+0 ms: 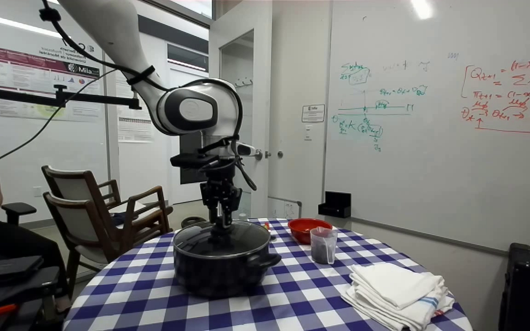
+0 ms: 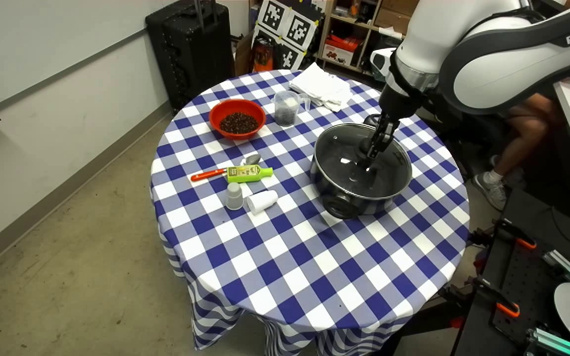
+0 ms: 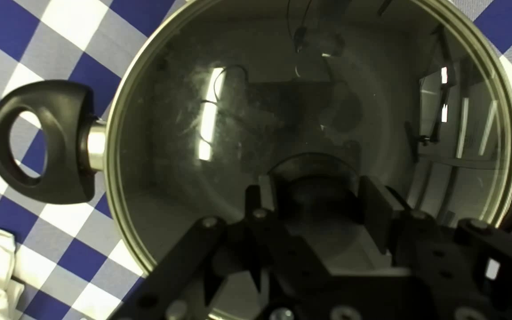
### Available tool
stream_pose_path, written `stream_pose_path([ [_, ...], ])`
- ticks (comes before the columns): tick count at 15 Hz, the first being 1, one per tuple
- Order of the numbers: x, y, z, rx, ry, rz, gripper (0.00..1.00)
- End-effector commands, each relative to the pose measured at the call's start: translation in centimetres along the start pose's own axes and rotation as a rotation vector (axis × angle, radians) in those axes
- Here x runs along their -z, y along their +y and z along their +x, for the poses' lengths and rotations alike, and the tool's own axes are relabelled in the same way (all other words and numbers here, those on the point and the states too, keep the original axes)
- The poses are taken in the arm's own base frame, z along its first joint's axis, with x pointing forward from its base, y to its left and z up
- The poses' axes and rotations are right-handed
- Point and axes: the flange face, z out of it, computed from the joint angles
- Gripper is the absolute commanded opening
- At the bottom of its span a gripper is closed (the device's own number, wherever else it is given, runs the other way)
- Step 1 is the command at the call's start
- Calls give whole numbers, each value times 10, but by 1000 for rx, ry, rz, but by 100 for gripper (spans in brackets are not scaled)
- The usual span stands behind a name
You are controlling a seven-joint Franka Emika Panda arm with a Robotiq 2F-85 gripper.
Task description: Put the pot of the lid on the table
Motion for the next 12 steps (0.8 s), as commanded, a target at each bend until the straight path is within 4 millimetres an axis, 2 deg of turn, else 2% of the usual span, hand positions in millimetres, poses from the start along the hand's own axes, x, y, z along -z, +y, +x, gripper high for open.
stream_pose_path([
  [1, 26, 9, 1, 20, 54, 18, 24],
  [5, 56, 17, 0, 75, 123, 56, 24],
  [9, 83, 41, -11, 46, 185, 58, 24],
  [12, 96, 64, -25, -20, 209, 43, 24],
])
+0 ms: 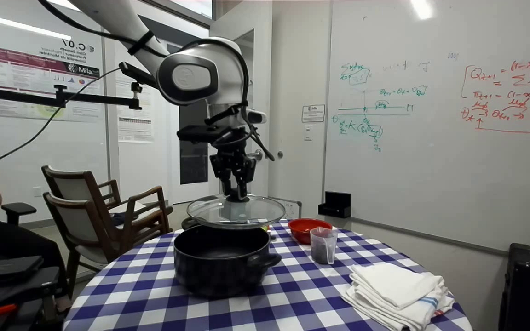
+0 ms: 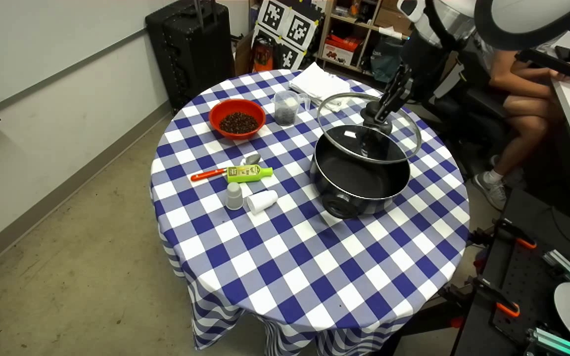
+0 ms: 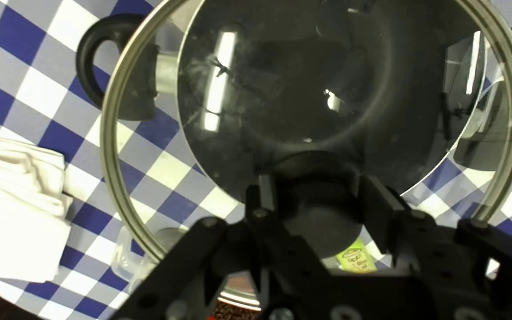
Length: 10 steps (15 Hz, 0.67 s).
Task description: Put the pot of the lid on the table
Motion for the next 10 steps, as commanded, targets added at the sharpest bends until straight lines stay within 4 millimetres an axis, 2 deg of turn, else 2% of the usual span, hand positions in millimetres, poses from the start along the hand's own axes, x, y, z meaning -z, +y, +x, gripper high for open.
stream_pose_path([
  [1, 27, 27, -17, -67, 41, -18, 24],
  [4, 27, 77, -51, -214, 13, -48, 24],
  [7, 31, 134, -107, -394, 9, -51, 24],
  [10, 38, 181, -165, -560, 13, -67, 24],
])
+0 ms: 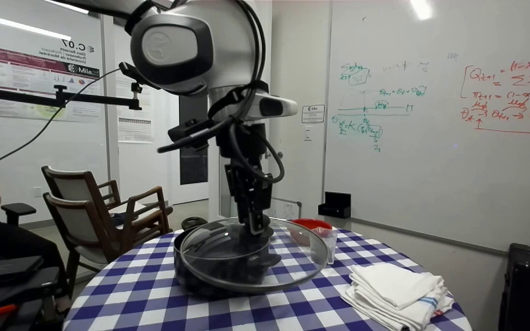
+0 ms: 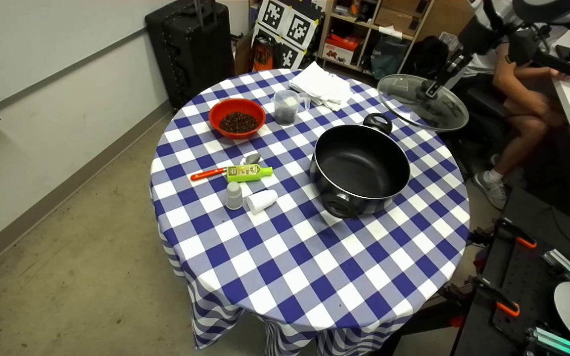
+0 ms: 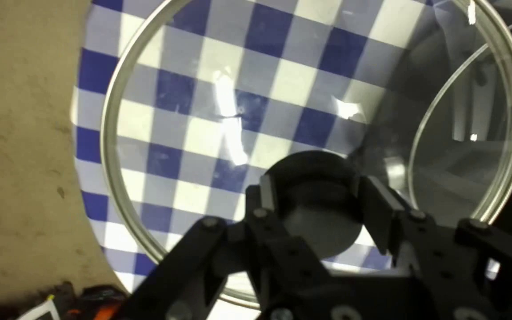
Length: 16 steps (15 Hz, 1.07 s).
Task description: Put the pot of the lid on the table
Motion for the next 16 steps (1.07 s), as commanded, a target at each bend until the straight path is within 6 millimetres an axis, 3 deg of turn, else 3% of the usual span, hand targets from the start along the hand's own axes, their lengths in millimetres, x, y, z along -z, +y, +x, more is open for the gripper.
stream_pose_path([
  [1, 17, 59, -39, -200, 28, 4, 24],
  [3, 15, 82, -56, -303, 29, 7, 24],
  [5, 3, 82, -67, -345, -6, 11, 24],
  [12, -55, 15, -89, -412, -157, 35, 24],
  [16, -75, -3, -101, -473, -228, 25, 24],
])
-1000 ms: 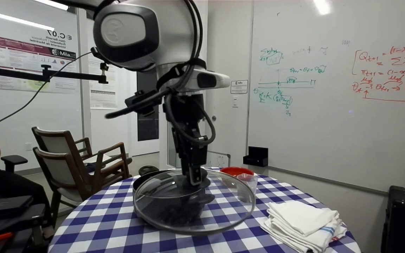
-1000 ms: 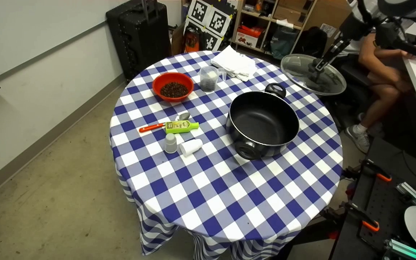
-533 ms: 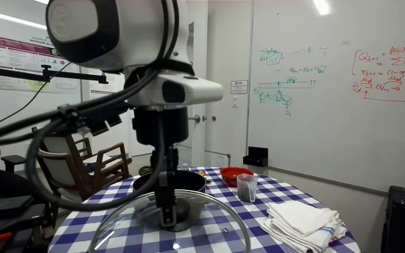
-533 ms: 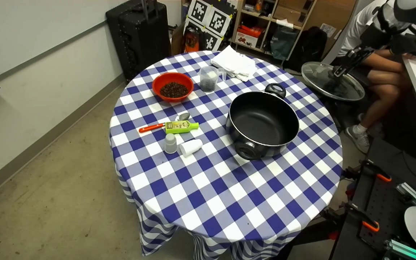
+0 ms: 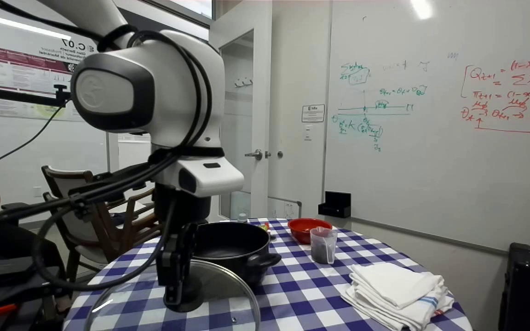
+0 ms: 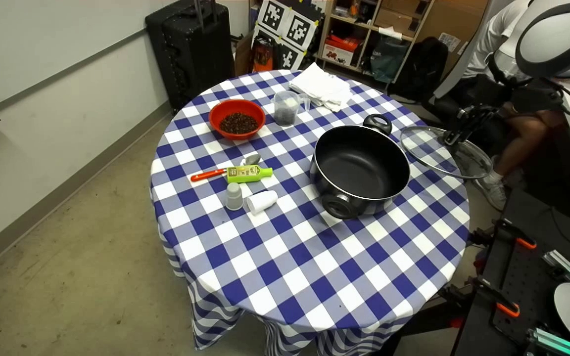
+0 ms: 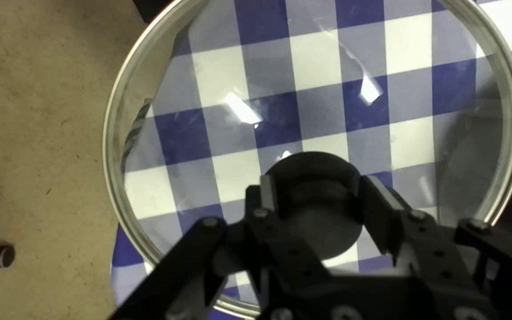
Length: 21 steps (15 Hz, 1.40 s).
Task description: Put the pot of the lid on the table
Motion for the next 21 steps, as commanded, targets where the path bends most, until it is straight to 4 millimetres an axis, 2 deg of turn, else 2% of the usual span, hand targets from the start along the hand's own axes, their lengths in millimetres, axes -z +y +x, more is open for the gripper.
stream_pose_path([
  [1, -9, -5, -9, -56, -31, -31, 24],
  [5, -27, -10, -13, -103, -53, -50, 24],
  [9, -36, -16, -7, -163, -22, -59, 24],
  [15, -58, -16, -10, -215, -54, -62, 24],
  [21, -70, -20, -2, -213, -27, -60, 24],
])
